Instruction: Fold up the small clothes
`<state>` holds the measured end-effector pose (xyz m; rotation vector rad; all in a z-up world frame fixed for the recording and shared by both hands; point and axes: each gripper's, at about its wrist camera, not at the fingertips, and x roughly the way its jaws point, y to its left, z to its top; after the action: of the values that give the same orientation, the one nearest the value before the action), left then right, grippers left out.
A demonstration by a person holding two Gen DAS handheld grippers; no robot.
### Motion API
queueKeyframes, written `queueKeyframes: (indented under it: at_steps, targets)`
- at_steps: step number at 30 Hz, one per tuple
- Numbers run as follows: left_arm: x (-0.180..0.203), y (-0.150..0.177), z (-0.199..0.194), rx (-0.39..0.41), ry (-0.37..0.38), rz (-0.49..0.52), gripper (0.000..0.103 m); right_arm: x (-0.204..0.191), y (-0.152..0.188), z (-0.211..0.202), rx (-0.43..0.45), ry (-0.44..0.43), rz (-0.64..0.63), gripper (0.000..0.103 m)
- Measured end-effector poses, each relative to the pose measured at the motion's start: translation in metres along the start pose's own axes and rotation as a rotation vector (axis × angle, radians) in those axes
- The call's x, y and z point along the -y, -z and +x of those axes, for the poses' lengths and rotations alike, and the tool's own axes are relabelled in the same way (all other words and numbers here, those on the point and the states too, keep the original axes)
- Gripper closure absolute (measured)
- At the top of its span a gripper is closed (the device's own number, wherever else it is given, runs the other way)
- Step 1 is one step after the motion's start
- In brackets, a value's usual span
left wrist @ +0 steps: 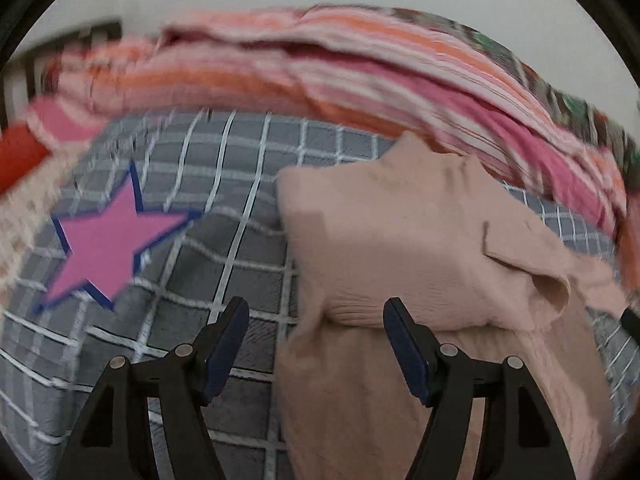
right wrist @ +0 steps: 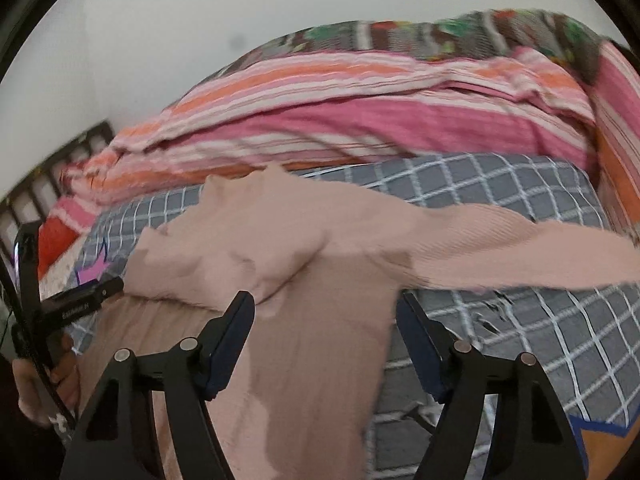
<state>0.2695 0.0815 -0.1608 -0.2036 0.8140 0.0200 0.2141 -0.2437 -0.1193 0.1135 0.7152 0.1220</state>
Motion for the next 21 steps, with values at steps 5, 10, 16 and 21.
queueKeyframes:
  at_steps: [5,10,16,21]
  targets:
    - [-0.019,-0.010,0.023,-0.037,0.065,-0.004,0.037,-0.026,-0.008,0.023,-0.030,0.027,-0.076,0.030]
    - [-0.019,-0.014,0.027,-0.028,0.080,-0.008,0.062,-0.047,-0.020,0.060,-0.099,0.051,-0.153,0.030]
    - [0.003,-0.007,0.027,0.003,-0.005,0.090,0.069,-0.067,-0.030,0.102,-0.158,0.093,-0.212,0.032]
    - [0.004,-0.006,0.027,0.007,-0.023,0.104,0.069,-0.073,-0.028,0.125,-0.183,0.135,-0.249,0.048]
